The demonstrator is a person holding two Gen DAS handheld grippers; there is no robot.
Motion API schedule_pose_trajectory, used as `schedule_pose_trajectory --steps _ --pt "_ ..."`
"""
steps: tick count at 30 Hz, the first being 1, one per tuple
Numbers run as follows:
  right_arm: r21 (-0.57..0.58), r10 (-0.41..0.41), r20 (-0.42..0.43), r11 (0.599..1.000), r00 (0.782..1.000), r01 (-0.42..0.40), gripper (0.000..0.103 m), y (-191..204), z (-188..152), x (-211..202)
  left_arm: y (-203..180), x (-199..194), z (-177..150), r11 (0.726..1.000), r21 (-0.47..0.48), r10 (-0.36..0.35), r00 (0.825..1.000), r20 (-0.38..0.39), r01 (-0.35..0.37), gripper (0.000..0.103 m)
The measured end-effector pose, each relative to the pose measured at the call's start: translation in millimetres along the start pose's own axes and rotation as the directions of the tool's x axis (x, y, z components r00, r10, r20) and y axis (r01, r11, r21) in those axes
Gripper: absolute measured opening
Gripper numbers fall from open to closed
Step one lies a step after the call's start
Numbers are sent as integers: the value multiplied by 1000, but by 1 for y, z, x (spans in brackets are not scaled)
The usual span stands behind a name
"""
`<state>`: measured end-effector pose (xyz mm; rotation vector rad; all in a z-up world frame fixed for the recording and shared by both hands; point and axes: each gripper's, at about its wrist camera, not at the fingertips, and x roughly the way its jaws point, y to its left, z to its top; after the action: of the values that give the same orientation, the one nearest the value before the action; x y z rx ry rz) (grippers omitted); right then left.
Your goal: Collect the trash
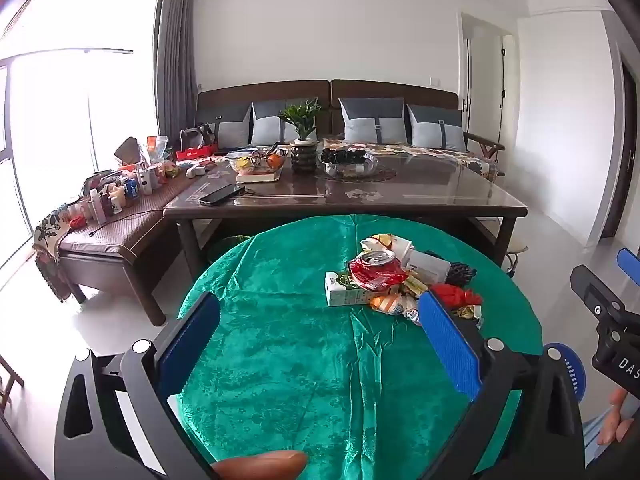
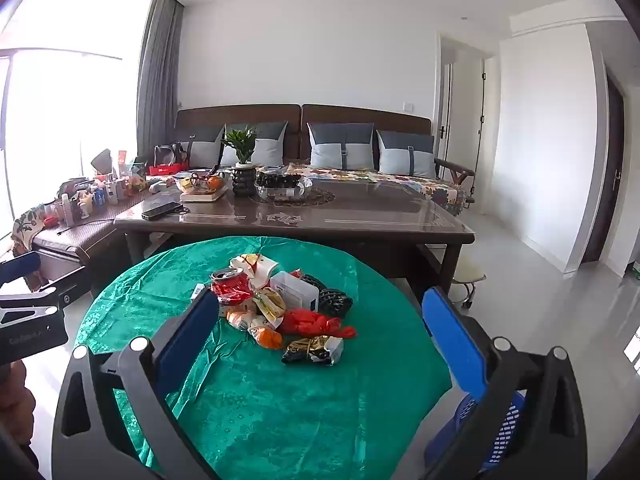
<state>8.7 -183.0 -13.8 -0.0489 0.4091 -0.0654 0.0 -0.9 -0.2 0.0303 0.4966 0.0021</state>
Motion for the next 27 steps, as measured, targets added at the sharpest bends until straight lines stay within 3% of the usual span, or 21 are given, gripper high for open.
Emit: schedule_pose_trajectory --steps 27 --pt "-5 -7 11 1000 1000 7 98 0 1 -3 2 1 -3 1000 4 9 1000 -7 -9 98"
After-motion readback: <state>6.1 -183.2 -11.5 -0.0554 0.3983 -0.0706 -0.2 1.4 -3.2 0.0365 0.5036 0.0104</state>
